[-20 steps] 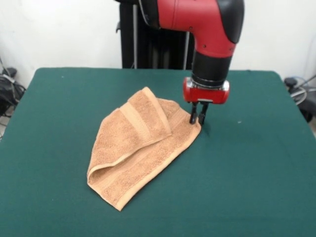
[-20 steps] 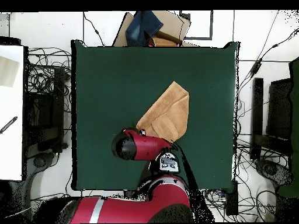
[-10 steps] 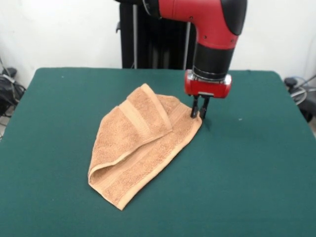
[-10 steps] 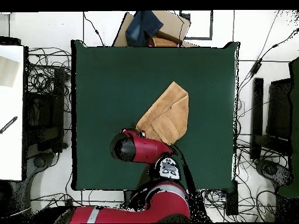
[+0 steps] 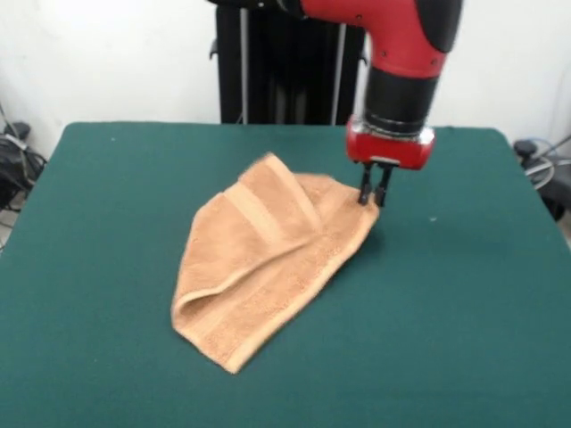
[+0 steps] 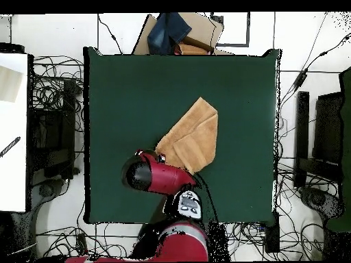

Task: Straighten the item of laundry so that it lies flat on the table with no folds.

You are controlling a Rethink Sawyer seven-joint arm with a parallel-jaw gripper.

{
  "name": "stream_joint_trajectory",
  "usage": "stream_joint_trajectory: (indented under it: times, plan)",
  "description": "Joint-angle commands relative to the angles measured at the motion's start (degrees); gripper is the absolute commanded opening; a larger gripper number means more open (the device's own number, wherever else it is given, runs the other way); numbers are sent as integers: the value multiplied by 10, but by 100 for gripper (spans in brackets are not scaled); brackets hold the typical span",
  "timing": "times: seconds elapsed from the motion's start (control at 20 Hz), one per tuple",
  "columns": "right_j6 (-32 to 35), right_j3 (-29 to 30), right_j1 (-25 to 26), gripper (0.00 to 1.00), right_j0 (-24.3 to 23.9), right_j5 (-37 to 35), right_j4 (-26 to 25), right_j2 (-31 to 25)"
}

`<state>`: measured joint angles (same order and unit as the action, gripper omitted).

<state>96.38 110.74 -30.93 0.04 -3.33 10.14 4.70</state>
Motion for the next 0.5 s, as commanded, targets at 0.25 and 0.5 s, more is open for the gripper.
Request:
stream_joint_trajectory:
  times: [0.25,0.5]
  plan:
    - [199,28,-64,0,98,-55,127,-88]
    - [195,31,-69,0,121,-56,161,-77]
